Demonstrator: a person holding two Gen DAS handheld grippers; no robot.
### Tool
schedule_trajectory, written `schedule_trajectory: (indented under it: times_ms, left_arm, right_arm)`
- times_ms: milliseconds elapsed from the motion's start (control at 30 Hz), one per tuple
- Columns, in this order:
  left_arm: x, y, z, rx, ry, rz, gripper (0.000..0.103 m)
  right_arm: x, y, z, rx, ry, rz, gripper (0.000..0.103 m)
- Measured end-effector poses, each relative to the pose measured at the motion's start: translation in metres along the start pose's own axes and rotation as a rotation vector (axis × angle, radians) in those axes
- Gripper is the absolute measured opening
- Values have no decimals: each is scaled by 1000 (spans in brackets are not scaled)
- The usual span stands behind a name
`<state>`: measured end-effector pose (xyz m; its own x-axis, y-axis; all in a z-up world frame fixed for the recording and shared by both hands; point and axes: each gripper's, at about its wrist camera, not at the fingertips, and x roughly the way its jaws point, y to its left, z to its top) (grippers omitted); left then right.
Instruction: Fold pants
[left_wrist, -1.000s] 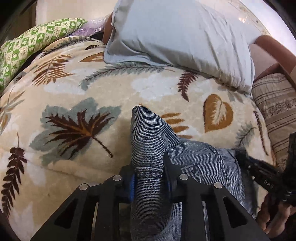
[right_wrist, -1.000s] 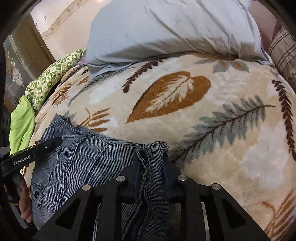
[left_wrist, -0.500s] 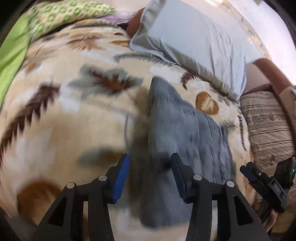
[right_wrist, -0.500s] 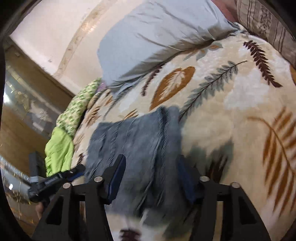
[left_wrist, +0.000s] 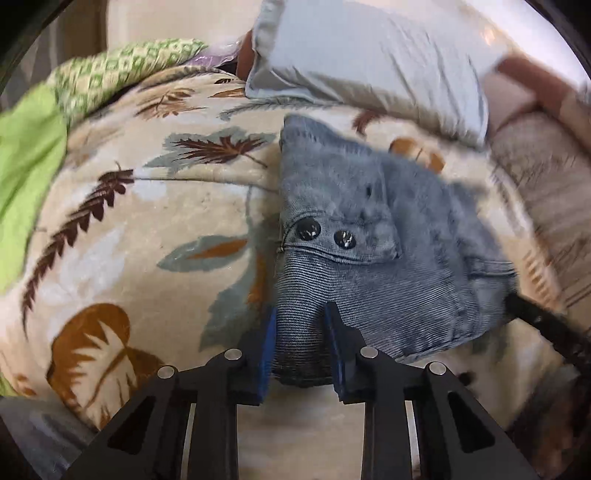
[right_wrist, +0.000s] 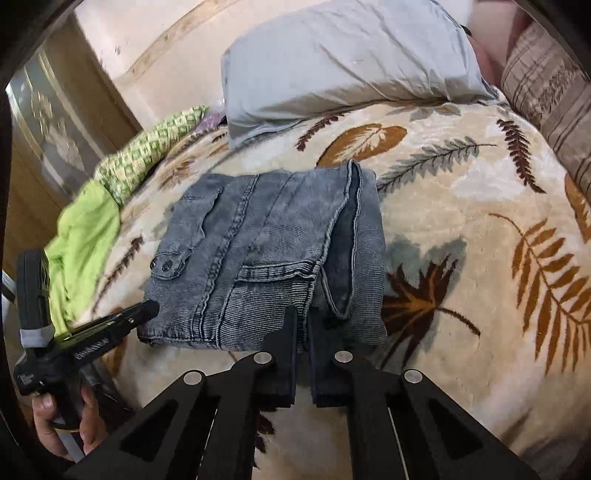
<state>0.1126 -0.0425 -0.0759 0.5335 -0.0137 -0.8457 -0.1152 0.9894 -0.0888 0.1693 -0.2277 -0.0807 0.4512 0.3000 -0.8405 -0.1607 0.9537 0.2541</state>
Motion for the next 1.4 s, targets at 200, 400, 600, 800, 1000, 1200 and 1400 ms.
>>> schedule_trajectory:
  times_ms: [200,400,600,800,1000,1200,1400]
  left_arm:
    - [-14,-3,0,-49,-7,-39,28]
    - [-33,38,-1,-232,-45,-191,54]
    - [2,44,-2,-254,75,-196,59]
    - [-12,29,-2,-178,19,-174,35]
    - [-6,20,-6,-124,23,-71,35]
    - [-30,3,-11,-68,-32,-40,43]
    - [-69,-8,-38,-51,-105,1,60]
  right_arm:
    - [11,-3,-4,-8,25,-1,15]
    - [-15,-34,0,154,-64,121,65]
    - [10,-60,-1,282,22,171,68]
    - [6,-37,0,157,34,70,18]
    - [6,-40,-6,171,49,-16,7]
    - [-8,-39,-8,201,-12,26,53]
    - [-29,-36,-26,241,-35,30,58]
